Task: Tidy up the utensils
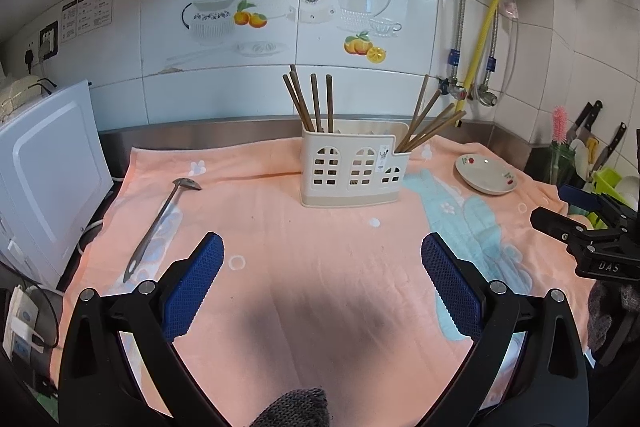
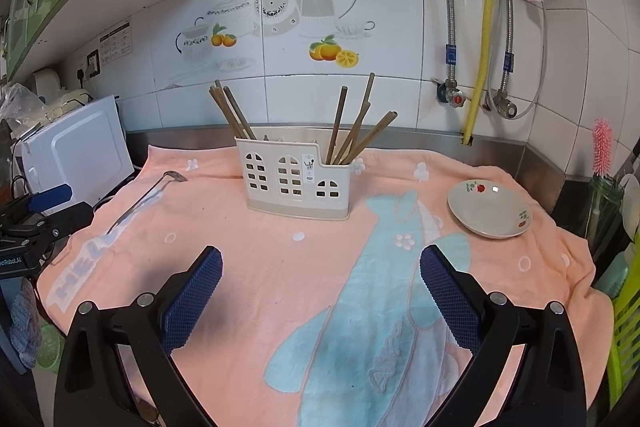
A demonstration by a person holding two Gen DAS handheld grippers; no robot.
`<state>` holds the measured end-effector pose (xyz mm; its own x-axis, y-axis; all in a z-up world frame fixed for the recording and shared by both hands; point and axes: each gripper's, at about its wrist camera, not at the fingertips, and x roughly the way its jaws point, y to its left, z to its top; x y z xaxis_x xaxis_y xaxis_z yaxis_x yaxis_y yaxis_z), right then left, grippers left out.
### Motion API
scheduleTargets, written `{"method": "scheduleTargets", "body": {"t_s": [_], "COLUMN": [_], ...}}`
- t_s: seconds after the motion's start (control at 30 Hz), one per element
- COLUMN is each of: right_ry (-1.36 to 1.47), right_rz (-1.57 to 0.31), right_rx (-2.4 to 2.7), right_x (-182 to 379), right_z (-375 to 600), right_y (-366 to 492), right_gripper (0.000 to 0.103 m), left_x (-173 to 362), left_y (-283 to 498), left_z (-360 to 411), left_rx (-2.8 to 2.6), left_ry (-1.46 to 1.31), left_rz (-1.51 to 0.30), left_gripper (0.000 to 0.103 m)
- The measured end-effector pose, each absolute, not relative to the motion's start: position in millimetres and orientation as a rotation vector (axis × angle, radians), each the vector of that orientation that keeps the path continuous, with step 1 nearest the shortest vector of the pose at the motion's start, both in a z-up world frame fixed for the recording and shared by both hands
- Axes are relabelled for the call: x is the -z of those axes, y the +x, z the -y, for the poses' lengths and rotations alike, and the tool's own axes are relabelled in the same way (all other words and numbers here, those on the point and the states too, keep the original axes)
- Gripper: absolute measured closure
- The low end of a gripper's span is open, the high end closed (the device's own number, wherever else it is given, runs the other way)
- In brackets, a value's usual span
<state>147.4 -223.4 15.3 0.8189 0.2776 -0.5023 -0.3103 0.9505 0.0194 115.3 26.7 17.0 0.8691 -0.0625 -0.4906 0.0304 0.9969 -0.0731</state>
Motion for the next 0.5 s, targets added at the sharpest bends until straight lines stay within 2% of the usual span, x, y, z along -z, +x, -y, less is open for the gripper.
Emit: {"method": "scheduleTargets", "body": {"t_s": [0.5], "right_ry": [-0.06], "right_rz": [-0.52], "right_rx": [-0.314], "right_x": [-15.2], "right_z": [224.4], "right_y": [143.6], "right_gripper": [0.007], "left_x": [-15.6], "left_y": [115.2], "left_z": [-25.7], "left_rx": [0.052], "left_ry": [-0.069], "left_rz": [-0.519], "left_gripper": [0.005]}}
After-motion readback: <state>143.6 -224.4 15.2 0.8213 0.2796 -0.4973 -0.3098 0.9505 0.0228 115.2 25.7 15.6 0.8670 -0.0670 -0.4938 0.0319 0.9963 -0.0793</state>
